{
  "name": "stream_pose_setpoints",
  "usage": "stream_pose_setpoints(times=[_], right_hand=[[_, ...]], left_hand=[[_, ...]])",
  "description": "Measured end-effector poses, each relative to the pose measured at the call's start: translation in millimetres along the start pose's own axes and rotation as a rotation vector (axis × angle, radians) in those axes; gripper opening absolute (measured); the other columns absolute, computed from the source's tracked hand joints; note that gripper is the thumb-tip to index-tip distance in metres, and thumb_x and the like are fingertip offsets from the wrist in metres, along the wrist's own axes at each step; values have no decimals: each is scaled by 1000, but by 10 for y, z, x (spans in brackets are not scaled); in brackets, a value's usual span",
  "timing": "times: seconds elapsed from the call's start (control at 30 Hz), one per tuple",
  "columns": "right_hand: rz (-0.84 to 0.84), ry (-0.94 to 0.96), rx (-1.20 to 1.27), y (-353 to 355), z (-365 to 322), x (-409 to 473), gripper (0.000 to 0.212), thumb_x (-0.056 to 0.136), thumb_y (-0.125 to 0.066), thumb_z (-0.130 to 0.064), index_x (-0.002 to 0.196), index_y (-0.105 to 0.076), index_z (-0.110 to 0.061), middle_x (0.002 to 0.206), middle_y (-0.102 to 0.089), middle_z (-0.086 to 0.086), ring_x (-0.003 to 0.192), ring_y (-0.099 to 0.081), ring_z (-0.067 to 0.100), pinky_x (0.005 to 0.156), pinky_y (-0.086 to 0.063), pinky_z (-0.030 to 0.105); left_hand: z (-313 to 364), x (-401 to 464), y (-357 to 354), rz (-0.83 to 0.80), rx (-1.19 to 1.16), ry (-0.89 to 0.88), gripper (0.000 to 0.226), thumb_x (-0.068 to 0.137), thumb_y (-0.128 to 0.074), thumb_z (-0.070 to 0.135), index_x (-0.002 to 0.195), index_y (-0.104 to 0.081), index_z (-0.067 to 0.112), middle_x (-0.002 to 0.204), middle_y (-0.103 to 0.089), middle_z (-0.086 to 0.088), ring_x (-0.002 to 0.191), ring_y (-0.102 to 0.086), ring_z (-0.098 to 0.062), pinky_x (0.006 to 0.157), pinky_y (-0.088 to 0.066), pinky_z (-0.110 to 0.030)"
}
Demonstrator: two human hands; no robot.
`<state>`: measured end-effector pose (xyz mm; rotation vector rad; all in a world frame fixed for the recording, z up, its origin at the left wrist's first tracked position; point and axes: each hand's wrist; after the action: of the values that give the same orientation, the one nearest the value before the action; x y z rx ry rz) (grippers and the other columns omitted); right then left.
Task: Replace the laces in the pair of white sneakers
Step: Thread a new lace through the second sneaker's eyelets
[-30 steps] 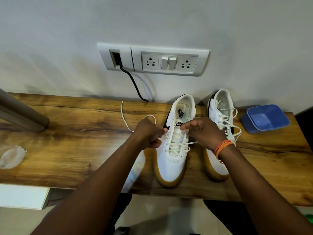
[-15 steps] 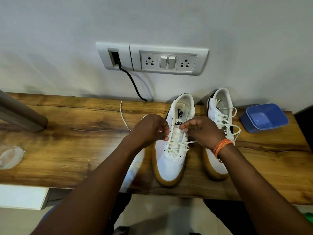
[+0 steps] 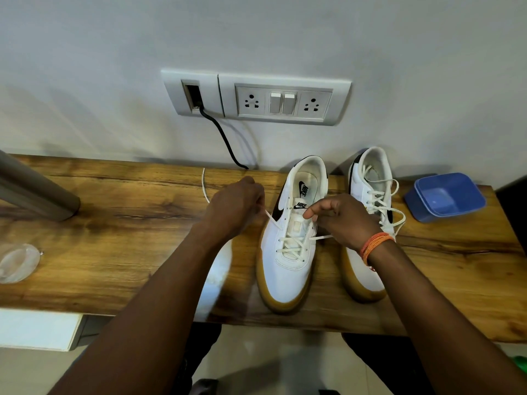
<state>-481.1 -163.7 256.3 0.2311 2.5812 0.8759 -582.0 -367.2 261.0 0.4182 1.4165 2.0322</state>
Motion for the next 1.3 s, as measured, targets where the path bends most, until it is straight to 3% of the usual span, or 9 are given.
stream_pose_setpoints(times=[0.13, 0.43, 0.53, 0.7, 0.8, 0.9, 1.0, 1.07, 1.3], right_hand=[[-8, -6, -29, -7, -22, -13, 26, 75, -59, -30, 80, -71, -53, 86, -72, -21, 100, -64, 14, 99, -38, 63], [19, -7, -52, -17, -52, -32, 31, 76, -60, -25, 76, -70, -54, 81, -71, -23, 93, -65, 8, 95, -42, 58], [11, -4, -54, -15, -60, -32, 29, 73, -58, -28, 75, -69, -55, 80, -71, -24, 91, -66, 7, 95, -43, 57], [30, -12, -60, -25, -78, -30, 27, 72, -56, -30, 72, -70, -54, 79, -71, -22, 92, -65, 9, 94, -44, 56], [60, -15, -82, -60, -90, -38, 26, 74, -59, -28, 63, -68, -51, 85, -71, -17, 95, -64, 13, 92, -47, 52], [85, -7, -215, -117, -99, -61, 15, 67, -58, -51, 62, -60, -65, 109, -62, -6, 116, -52, 25, 97, -41, 54], [51, -66, -364, -181, -179, -149, 12, 82, -67, -46, 72, -68, -52, 135, -41, 2, 137, -27, 34, 108, -25, 51], [65, -90, -400, -263, -222, -196, 6, 85, -68, -41, 82, -73, -43, 135, -35, 2, 136, -23, 35, 109, -22, 48], [73, -126, -344, -395, -225, -180, 13, 89, -63, -31, 85, -74, -35, 131, -36, 3, 136, -19, 34, 110, -23, 53]], left_hand=[[34, -12, -5, 39, 61, -30, 6, 90, -64, 15, 95, -62, 15, 101, -54, -1, 79, -58, -21, 64, -49, -32], [28, -26, -85, 21, 101, 7, 13, 85, -68, 9, 93, -63, 17, 104, -54, -3, 82, -59, -22, 67, -53, -35], [50, 1, -110, -44, -78, 274, 12, 81, -72, 15, 82, -61, 12, 96, -63, -8, 77, -61, -23, 60, -48, -31], [315, -34, -61, -267, -640, 643, 35, 89, -70, 34, 79, -69, 0, 63, -65, -7, 36, -53, -9, 35, -36, -15], [420, -52, -120, -315, -754, 706, 32, 87, -73, 32, 89, -69, 0, 68, -66, -4, 44, -58, -9, 36, -39, -14], [396, -35, -141, -325, -817, 749, 25, 87, -73, 28, 86, -68, 3, 74, -68, -6, 53, -61, -12, 38, -42, -15], [412, -37, -118, -336, -845, 783, 20, 87, -74, 23, 86, -67, 4, 77, -68, -8, 55, -62, -14, 40, -45, -18], [424, -35, -108, -340, -859, 807, 18, 87, -74, 18, 88, -66, 2, 78, -68, -9, 53, -61, -14, 40, -45, -18], [434, 3, -118, -360, -892, 860, 6, 89, -63, 2, 95, -62, 0, 80, -64, -13, 53, -61, -14, 39, -44, -18]])
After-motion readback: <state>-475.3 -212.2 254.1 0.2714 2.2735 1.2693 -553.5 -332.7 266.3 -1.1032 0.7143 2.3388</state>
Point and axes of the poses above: each hand's wrist, its own x-axis towards the middle knuckle, its own y-axis out of the back of the hand, z = x × y
